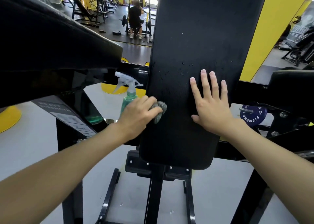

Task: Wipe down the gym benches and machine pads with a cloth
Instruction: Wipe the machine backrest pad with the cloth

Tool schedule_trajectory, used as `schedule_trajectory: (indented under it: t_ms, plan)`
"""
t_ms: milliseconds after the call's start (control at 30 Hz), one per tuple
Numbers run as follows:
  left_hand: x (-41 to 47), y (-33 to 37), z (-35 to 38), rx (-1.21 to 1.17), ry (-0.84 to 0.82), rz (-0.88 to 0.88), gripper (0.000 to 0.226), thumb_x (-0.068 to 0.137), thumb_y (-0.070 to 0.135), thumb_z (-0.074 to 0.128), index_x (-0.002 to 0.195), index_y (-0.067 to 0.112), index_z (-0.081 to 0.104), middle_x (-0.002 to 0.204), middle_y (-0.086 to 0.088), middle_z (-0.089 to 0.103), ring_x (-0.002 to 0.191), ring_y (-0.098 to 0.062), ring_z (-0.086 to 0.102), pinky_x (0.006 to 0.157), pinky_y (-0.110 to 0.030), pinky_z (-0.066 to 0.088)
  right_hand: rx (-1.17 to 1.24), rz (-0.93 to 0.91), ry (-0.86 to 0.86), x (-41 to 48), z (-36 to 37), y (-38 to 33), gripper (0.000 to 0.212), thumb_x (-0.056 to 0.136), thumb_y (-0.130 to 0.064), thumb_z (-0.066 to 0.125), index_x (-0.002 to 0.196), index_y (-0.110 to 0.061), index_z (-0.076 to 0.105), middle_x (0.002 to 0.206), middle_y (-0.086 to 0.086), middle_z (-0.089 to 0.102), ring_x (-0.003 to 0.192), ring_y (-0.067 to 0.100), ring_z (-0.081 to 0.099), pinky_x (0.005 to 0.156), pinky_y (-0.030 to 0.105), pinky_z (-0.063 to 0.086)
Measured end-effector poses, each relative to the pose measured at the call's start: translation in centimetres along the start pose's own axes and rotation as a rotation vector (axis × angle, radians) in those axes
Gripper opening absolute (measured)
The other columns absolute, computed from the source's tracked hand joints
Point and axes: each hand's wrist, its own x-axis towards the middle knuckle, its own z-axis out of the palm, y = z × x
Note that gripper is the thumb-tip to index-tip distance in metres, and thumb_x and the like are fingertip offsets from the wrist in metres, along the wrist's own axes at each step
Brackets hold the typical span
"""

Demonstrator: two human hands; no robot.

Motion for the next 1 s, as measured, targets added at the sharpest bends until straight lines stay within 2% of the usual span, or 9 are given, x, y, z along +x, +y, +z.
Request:
schedule_trajectory:
  t_ms: [100,167,300,400,500,667,833,900,1000]
  plan:
    - [0.1,0.5,0.9,-0.110,0.066,-0.230,0.057,0.057,-0.027,0.059,0.105,0.003,0.068,0.106,-0.018,0.059,0.089,-0.034,0.052,0.066,-0.044,0.051,0.016,-0.009,0.008,-0.1,0.3,0.2,0.132,0.059,-0.045,0.089,0.157,-0.014,0.007,0.162,0.021,-0.004,0.149,0.042,-0.002,0.116,0.063,0.012]
    - [-1.9,1.9,2.3,-0.148,0.054,-0.249,0.057,0.058,-0.028,0.062,0.107,0.001,0.068,0.109,-0.018,0.058,0.090,-0.032,0.050,0.069,-0.046,0.053,0.005,-0.070,-0.001,-0.3,0.3,1.2,0.135,0.054,-0.045,0.090,0.157,-0.016,0.008,0.163,0.020,-0.003,0.150,0.040,-0.002,0.117,0.061,0.012]
    - [-3.4,2.0,1.5,-0.121,-0.039,-0.105,0.054,0.056,-0.025,0.068,0.103,0.001,0.069,0.104,-0.019,0.059,0.084,-0.033,0.053,0.063,-0.042,0.052,0.038,-0.113,0.072,-1.6,-0.2,4.8,0.106,0.062,-0.006,0.074,0.154,-0.024,0.027,0.164,0.011,0.009,0.151,0.033,0.009,0.117,0.055,0.019]
    - [-0.9,0.5,0.9,-0.122,0.076,-0.258,0.053,0.059,-0.029,0.063,0.103,0.001,0.070,0.104,-0.020,0.058,0.088,-0.036,0.053,0.065,-0.043,0.051,0.194,0.017,0.129,-2.5,0.5,5.2,0.098,0.065,0.013,0.059,0.154,-0.018,0.029,0.164,0.012,0.011,0.151,0.032,0.009,0.117,0.053,0.024]
    - [-1.7,1.8,2.1,-0.168,0.123,-0.354,0.060,0.056,-0.032,0.061,0.106,0.001,0.069,0.109,-0.019,0.058,0.094,-0.032,0.049,0.073,-0.044,0.052,0.282,0.055,0.137,-2.6,1.2,4.2,0.096,0.065,0.017,0.055,0.153,-0.013,0.030,0.164,0.013,0.011,0.151,0.033,0.006,0.119,0.054,0.018]
    - [-4.3,3.1,2.0,-0.103,-0.079,-0.062,0.046,0.065,-0.020,0.057,0.104,0.001,0.067,0.104,-0.019,0.059,0.085,-0.032,0.051,0.064,-0.044,0.052,0.288,0.065,0.135,-2.8,1.8,4.1,0.101,0.065,0.018,0.053,0.155,-0.015,0.023,0.164,0.012,0.005,0.152,0.031,-0.001,0.121,0.054,0.012]
    - [-1.1,1.4,1.5,-0.139,0.125,-0.362,0.057,0.060,-0.028,0.058,0.108,0.001,0.068,0.108,-0.021,0.058,0.092,-0.033,0.048,0.071,-0.045,0.050,0.293,0.077,0.115,-2.9,1.9,3.7,0.101,0.066,0.015,0.052,0.156,-0.015,0.018,0.165,0.012,0.001,0.151,0.031,-0.005,0.121,0.053,0.008]
    - [-2.7,3.2,2.8,-0.129,0.071,-0.304,0.055,0.060,-0.027,0.059,0.108,0.000,0.067,0.106,-0.020,0.058,0.088,-0.031,0.048,0.069,-0.045,0.050,0.288,0.081,0.104,-3.0,2.0,3.6,0.103,0.066,0.015,0.052,0.157,-0.016,0.016,0.165,0.012,-0.001,0.151,0.030,-0.006,0.121,0.053,0.007]
    - [-4.0,3.8,2.8,-0.008,-0.057,-0.016,0.039,0.075,-0.013,0.050,0.106,0.003,0.068,0.099,-0.017,0.061,0.079,-0.031,0.052,0.061,-0.044,0.047,0.277,0.082,0.095,-3.1,1.9,3.6,0.104,0.066,0.014,0.052,0.157,-0.017,0.014,0.165,0.011,-0.002,0.151,0.030,-0.007,0.122,0.053,0.007]
